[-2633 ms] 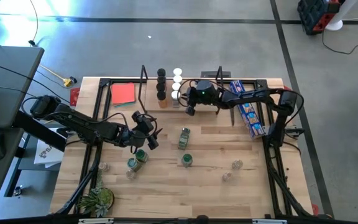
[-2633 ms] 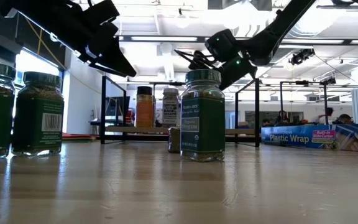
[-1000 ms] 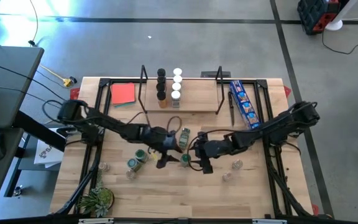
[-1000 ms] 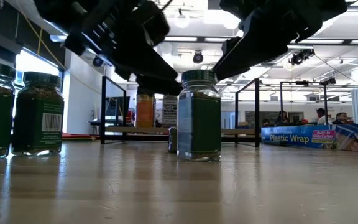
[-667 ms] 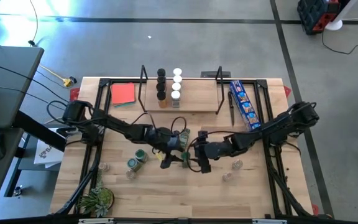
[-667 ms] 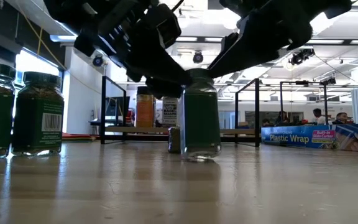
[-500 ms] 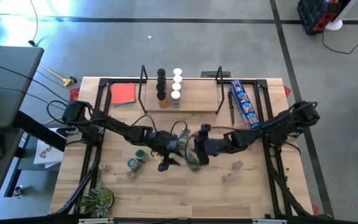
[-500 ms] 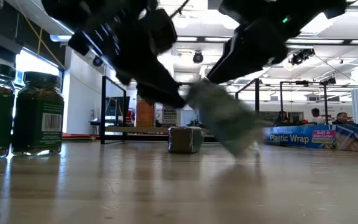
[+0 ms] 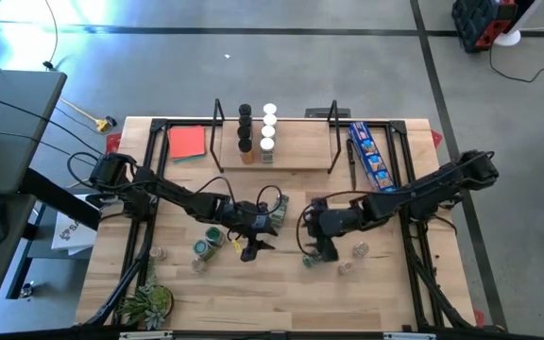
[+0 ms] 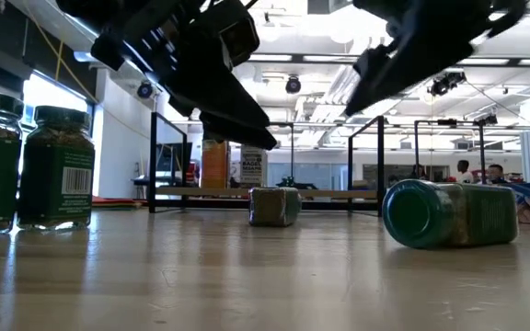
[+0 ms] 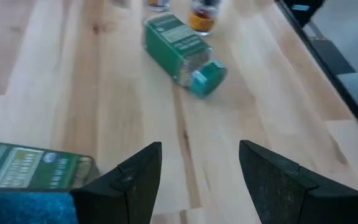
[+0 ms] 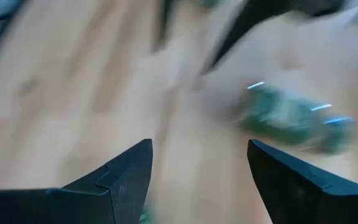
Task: Shelf spices
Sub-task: Put the green seasoning bottle on the shelf
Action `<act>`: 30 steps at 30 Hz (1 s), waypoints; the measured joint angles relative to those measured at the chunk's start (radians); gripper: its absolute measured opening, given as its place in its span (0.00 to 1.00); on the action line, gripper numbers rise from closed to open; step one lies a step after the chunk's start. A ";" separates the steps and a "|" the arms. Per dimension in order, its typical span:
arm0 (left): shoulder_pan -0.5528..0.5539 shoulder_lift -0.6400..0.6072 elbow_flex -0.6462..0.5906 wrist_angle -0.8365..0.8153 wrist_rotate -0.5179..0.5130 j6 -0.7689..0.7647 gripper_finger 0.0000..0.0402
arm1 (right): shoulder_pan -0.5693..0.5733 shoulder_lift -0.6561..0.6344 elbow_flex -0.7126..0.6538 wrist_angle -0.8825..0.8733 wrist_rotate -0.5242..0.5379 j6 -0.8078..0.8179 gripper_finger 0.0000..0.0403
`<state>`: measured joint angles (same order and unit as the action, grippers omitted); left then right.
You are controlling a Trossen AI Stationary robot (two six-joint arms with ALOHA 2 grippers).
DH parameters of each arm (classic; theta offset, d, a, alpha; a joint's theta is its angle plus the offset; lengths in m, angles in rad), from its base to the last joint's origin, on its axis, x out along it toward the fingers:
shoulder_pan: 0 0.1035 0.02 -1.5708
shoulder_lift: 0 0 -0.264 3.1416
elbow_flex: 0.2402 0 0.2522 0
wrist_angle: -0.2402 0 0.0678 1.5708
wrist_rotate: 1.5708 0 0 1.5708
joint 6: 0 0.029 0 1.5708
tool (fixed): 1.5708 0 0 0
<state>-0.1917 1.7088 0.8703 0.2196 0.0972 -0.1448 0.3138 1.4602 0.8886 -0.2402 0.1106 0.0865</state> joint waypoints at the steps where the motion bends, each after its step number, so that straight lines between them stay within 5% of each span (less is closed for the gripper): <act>1: 0.000 0.000 0.000 -0.002 -0.006 0.000 0.52 | 0.000 0.005 0.000 -0.010 -0.044 0.003 0.64; 6: -0.001 0.000 0.000 -0.004 -0.017 -0.009 0.52 | 0.022 0.036 0.000 -0.100 -0.167 0.000 0.65; 20: 0.000 0.000 0.000 -0.009 -0.020 -0.030 0.52 | 0.035 0.207 0.000 -0.187 -0.171 -0.127 0.75; 25: -0.011 -0.001 0.000 -0.010 -0.066 -0.016 0.52 | 0.037 0.268 0.002 -0.177 -0.117 -0.136 0.63; 28: -0.033 -0.015 0.000 -0.014 -0.152 0.019 0.52 | 0.037 0.270 0.004 -0.178 -0.059 -0.077 0.46; 30: -0.052 -0.036 0.000 -0.021 -0.237 0.044 0.52 | 0.037 0.261 0.002 -0.179 0.009 -0.034 0.46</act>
<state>-0.2439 1.6724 0.8703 0.1982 -0.1401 -0.1007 0.3508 1.7210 0.8908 -0.4192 0.1197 0.0527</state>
